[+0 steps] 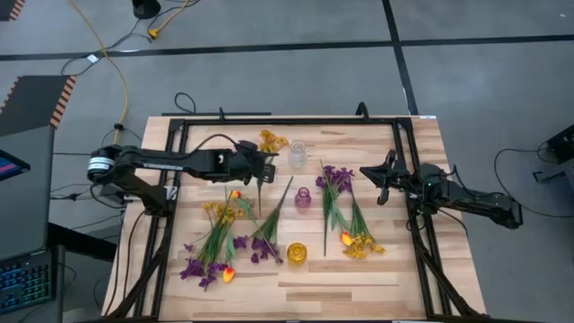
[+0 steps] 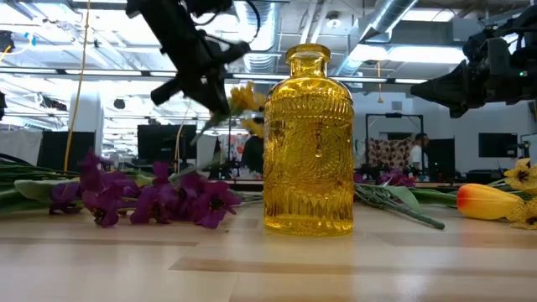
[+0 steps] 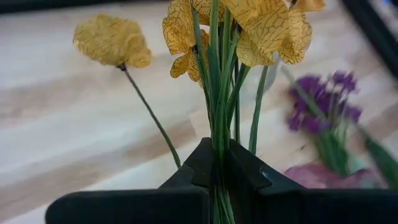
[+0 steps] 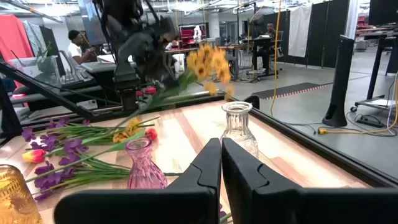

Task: Sort flowers into vase by color
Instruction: Put the middle yellow flowers into the transparent vase

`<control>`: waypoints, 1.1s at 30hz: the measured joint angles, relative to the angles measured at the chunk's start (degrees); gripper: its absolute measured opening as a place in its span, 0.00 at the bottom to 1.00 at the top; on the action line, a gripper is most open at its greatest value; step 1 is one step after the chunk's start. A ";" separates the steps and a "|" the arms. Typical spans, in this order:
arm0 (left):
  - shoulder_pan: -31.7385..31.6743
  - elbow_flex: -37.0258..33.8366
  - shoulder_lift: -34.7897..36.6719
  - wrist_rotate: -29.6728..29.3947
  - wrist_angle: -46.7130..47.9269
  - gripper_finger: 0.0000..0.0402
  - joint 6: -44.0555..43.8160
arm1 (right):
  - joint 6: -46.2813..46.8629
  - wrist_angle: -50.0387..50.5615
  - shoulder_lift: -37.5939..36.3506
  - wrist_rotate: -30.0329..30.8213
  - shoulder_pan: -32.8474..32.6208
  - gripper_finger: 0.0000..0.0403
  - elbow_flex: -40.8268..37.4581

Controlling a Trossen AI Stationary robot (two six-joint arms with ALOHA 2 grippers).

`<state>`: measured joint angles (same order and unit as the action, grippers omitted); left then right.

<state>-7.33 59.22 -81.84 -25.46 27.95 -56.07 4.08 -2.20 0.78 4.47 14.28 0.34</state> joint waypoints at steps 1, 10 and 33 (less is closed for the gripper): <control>0.00 0.00 0.90 -0.94 0.08 0.02 0.36 | 0.00 0.00 0.02 0.01 0.00 0.11 0.00; 0.00 0.00 7.09 -10.36 -6.02 0.02 11.48 | 0.00 0.02 0.00 0.00 0.00 0.11 0.00; -0.71 -5.89 4.45 -2.19 -64.06 0.02 59.30 | -0.02 0.02 0.00 0.02 0.00 0.11 0.00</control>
<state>-8.04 53.33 -77.39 -27.65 -36.11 3.24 4.05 -2.18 0.78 4.49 14.28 0.34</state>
